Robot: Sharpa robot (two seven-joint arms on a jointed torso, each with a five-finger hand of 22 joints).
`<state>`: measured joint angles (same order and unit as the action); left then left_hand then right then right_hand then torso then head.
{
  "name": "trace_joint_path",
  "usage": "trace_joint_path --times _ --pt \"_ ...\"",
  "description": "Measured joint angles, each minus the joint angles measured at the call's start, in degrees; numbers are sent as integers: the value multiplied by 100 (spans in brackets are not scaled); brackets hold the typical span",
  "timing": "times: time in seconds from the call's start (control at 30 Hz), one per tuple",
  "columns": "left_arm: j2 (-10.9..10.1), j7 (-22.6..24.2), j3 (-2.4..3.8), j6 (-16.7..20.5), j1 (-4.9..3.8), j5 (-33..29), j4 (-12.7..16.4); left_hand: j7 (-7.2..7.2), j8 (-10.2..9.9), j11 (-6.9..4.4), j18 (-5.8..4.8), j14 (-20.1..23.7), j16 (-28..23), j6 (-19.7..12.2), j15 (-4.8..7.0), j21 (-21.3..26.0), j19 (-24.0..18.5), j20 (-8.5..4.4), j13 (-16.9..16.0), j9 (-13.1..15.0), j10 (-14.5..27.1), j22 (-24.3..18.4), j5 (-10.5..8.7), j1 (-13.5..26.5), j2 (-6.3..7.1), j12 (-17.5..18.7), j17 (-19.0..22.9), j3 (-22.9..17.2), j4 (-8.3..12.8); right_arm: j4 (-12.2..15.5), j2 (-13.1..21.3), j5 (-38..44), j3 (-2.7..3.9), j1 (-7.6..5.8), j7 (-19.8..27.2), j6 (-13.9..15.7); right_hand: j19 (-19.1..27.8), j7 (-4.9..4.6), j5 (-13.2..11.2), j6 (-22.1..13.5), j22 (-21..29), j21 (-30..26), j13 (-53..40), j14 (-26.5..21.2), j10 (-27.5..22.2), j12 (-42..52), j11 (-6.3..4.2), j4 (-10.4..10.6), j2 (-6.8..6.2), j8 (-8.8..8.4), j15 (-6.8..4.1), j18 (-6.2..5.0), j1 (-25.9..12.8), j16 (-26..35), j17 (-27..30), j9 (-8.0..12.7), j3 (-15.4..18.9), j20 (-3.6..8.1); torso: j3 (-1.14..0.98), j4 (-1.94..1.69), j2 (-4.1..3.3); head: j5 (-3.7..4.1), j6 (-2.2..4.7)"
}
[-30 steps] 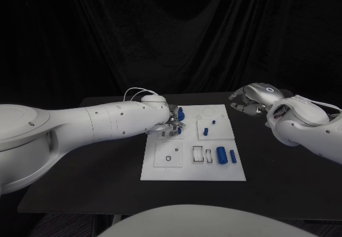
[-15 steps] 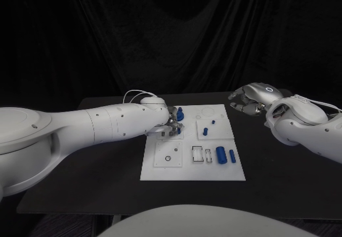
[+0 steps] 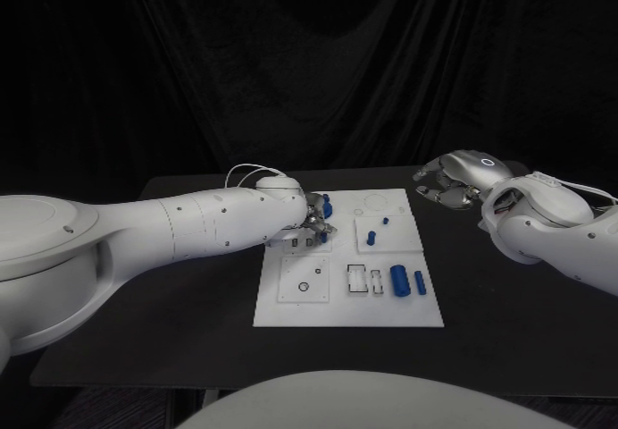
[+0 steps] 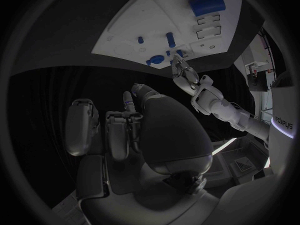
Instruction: Assemble the parts on the task board
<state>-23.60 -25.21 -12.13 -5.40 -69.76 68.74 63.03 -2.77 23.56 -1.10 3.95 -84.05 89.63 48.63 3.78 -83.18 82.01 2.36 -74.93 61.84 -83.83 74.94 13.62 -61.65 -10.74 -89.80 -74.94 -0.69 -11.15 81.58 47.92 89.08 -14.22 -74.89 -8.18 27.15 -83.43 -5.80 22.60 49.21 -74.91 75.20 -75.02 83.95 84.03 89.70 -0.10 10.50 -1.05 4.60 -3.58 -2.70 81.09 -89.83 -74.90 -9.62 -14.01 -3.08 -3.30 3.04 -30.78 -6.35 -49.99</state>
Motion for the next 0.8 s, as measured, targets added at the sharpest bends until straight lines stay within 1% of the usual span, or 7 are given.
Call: trace_joint_path --times 0.3,0.4,0.5,0.73,0.77,0.8 --pt "0 51 0 -13 14 1 -7 0 -22 0 0 0 0 0 0 0 0 0 0 8 0 -1 0 0 0 0 1 -55 26 -6 -5 -6 0 5 0 -21 0 0 0 0 0 0 0 0 0 -29 0 0 0 0 0 0 0 0 0 -1 0 0 0 0 -5 -29 0" --pt "-1 51 0 -21 18 1 -6 -21 -44 0 0 0 0 21 0 0 0 0 0 17 0 -1 0 1 1 0 1 -62 33 -8 -9 -7 0 9 0 -32 0 0 0 0 -3 -21 0 0 0 -29 0 0 0 0 0 0 0 0 0 -1 0 0 0 0 -5 -26 0" --pt "-1 48 0 -26 22 1 -6 -22 -44 0 0 0 0 21 0 0 0 0 0 18 0 -1 0 30 30 0 1 -75 46 -10 -11 -8 0 13 0 -41 0 0 0 0 -4 -28 0 0 0 -29 0 0 0 0 0 0 0 0 0 -1 0 0 0 -3 -3 -18 0" --pt "-6 33 0 -61 29 1 -5 -42 -72 0 0 0 0 42 0 0 0 0 0 24 0 -1 0 30 30 0 1 -93 64 -17 -19 -9 0 20 0 -66 0 0 0 0 -4 -28 0 0 0 -29 0 0 0 0 0 0 0 0 0 7 0 0 -3 -5 1 -15 0" --pt "-6 32 0 -67 31 1 -5 -29 -71 0 0 0 0 55 0 0 0 0 0 24 0 -1 0 36 80 0 1 -93 64 -18 -19 -9 0 21 0 -69 0 0 0 0 -4 -28 0 0 0 -29 0 0 0 0 0 0 0 0 0 6 0 0 -3 -4 1 -18 0" --pt "-7 31 0 -72 32 1 -5 -21 -85 0 0 0 0 62 0 0 0 0 0 25 0 -2 0 36 85 0 2 -93 64 -19 -19 -9 0 22 0 -73 0 0 5 0 -4 -28 0 0 0 -45 0 -9 0 -12 0 0 0 0 0 6 -9 0 -3 -3 2 -20 0"
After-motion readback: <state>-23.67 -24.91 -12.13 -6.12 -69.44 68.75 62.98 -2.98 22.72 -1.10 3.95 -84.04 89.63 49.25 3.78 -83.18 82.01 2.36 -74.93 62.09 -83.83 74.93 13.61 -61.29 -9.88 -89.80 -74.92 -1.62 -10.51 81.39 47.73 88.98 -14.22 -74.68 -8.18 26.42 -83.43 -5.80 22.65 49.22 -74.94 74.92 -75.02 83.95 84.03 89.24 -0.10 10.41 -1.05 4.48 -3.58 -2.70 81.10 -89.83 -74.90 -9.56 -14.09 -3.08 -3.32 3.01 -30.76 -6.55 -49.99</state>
